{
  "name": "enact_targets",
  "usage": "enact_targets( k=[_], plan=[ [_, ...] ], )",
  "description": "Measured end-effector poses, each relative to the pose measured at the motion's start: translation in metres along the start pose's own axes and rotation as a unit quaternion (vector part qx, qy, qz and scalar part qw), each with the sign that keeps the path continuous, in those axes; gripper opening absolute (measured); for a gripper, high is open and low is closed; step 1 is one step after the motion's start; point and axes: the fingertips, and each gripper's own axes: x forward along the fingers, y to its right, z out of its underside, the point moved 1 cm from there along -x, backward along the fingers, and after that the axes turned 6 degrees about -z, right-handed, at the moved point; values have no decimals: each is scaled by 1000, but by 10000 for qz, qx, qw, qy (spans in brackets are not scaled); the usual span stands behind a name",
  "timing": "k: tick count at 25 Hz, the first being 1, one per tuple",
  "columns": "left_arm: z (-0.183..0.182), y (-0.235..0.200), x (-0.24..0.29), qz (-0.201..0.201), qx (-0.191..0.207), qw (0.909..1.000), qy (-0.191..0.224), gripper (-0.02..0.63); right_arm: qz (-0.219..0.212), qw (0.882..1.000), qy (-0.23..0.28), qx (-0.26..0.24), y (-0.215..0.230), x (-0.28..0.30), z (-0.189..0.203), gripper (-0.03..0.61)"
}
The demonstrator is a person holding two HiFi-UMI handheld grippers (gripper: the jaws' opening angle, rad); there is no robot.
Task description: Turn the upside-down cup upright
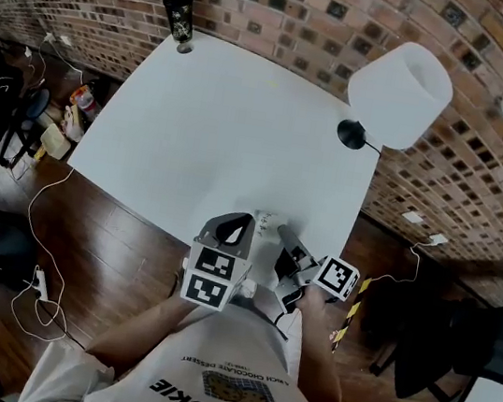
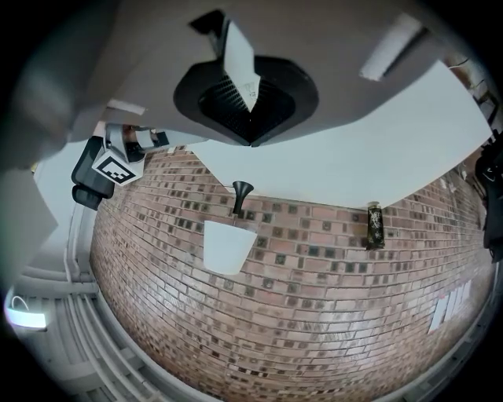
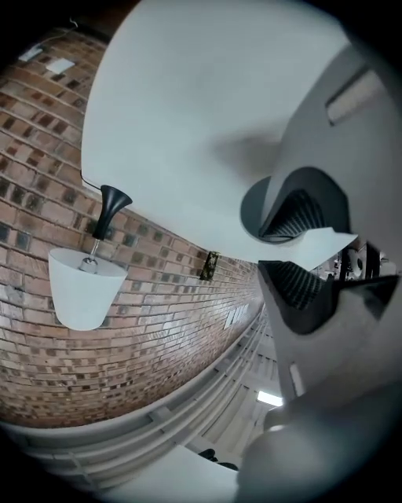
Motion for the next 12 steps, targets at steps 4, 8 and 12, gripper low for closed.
enact_targets(
  k=[4,8,12],
  plan=[
    [2,-3,-1,-28,-50,10000,4,5,261,9995,-35,-182,-6,-7,1,120],
    [0,-7,-1,-63,-96,9999,48,5,431,9768,-584,-2014,-30,-5,-12,136],
    [0,-15,-3,-138,-205,9997,87,5,1039,8581,-2012,-4608,-52,15,7,147]
  ],
)
